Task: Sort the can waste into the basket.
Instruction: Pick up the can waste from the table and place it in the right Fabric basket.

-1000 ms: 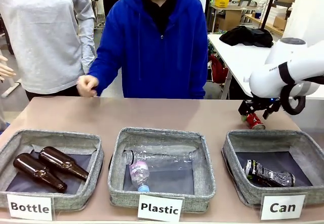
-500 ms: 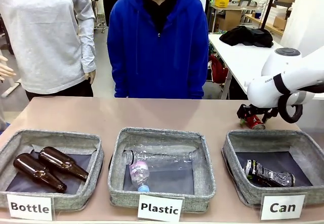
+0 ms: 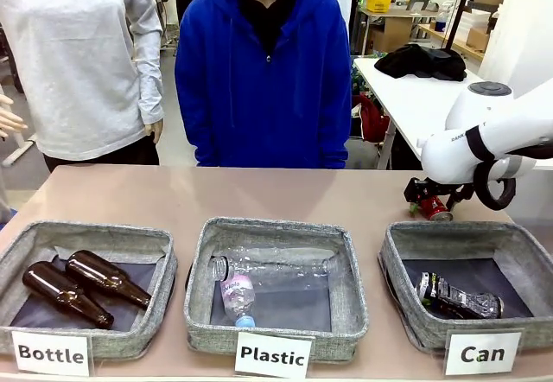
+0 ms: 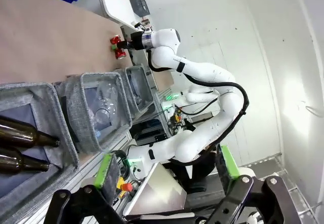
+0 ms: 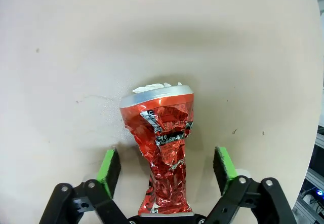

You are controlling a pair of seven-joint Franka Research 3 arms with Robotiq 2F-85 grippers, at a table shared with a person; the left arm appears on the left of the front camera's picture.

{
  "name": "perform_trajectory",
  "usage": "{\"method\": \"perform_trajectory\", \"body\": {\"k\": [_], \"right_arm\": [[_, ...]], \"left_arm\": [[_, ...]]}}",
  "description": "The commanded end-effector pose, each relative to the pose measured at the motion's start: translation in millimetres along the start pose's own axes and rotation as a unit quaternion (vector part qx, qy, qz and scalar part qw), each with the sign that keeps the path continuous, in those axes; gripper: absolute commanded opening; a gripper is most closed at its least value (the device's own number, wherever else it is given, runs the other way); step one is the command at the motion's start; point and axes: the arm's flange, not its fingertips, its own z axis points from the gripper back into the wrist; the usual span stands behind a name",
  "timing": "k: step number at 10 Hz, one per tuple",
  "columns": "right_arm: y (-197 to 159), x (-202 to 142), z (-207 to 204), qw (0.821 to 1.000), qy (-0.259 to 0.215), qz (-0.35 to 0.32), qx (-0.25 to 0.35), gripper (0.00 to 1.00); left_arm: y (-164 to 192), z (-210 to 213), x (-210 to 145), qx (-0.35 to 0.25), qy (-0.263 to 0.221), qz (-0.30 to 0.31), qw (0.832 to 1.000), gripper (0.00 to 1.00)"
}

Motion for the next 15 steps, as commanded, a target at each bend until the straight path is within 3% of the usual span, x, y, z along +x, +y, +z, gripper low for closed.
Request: {"method": "perform_trajectory", "body": {"k": [1, 2, 5, 6, 7, 11, 13, 15], "right_arm": [[5, 2, 2, 1.000, -0.016, -0.011, -0.019, 0.42], [4, 2, 1, 1.000, -0.016, -0.010, -0.019, 0.00], [5, 1, 1, 1.000, -0.012, -0.008, -0.017, 0.00], [5, 1, 1, 1.000, -0.013, -0.007, -0.018, 0.05], [4, 1, 3, 1.000, -0.014, -0.008, -0.018, 0.00], [7, -1, 16, 1.000, -0.024, 0.003, -0.014, 0.00], [5, -14, 68, 0.998, -0.063, 0.019, 0.015, 0.00], [5, -39, 135, 0.991, -0.038, 0.114, 0.063, 0.00]], "left_arm": [[-4, 1, -2, -0.008, 0.001, 0.004, 1.000, 1.00], [-4, 1, -2, -0.008, 0.001, 0.004, 1.000, 1.00], [-4, 1, -2, -0.008, 0.001, 0.004, 1.000, 1.00], [-4, 1, -2, -0.008, 0.001, 0.004, 1.000, 1.00], [-4, 1, -2, -0.008, 0.001, 0.004, 1.000, 1.00], [-4, 1, -2, -0.008, 0.001, 0.004, 1.000, 1.00], [-4, 1, -2, -0.008, 0.001, 0.004, 1.000, 1.00], [-4, 1, -2, -0.008, 0.001, 0.004, 1.000, 1.00]]}}
